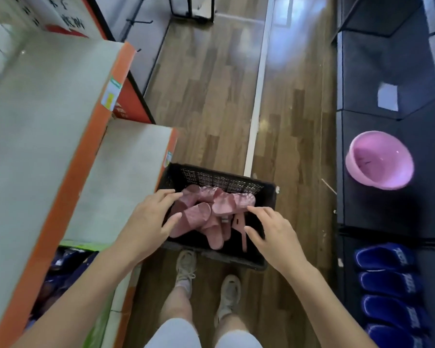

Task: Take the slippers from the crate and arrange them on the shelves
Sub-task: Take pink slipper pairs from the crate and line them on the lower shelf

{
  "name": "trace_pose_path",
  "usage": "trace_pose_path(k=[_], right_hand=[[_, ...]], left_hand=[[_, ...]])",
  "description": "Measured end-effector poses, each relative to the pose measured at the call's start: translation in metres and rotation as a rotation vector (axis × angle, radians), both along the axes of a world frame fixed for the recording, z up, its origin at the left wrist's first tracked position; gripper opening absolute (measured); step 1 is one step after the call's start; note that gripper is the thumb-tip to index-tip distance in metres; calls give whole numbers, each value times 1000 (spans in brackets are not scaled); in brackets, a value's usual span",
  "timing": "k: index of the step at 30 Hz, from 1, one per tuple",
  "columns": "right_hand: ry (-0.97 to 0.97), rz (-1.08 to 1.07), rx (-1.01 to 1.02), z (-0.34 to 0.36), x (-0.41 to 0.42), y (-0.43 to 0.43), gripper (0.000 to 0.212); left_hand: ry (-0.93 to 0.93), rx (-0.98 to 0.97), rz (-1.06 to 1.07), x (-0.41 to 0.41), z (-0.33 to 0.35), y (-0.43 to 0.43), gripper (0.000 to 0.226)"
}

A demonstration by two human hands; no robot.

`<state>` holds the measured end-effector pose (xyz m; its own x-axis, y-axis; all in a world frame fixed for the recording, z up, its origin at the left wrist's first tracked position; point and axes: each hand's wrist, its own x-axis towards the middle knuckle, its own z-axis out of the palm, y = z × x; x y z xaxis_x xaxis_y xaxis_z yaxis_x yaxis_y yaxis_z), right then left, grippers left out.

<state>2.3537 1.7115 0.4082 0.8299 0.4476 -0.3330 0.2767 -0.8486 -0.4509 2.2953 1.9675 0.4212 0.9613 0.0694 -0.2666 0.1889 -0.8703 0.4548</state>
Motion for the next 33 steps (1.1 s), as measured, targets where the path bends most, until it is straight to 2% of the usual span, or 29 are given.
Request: trace_pose_path(k=[7, 11, 13, 19, 22, 27, 33], right_hand=[[58, -104, 6, -124, 30, 41, 46], [78, -139, -2, -200, 42, 58, 46], [97, -148, -18, -239, 44, 63, 47], [205, -163, -78, -343, 40, 74, 47], [217, -171, -90, -382, 40, 79, 47], [212, -160, -92, -438, 45, 86, 47], [234, -173, -87, -480, 45, 90, 49]], left_hand=[[56, -55, -17, 42, -119, 29, 65], [105, -77, -1, 61, -200, 39, 53], [160, -69, -28, 68, -245, 42, 46], [413, -37, -31, 70, -378, 54, 48], [503, -48, -7, 67, -430, 57, 52], [504, -71, 29, 73, -504, 57, 52], [588, -178, 159, 79, -550, 47, 61]])
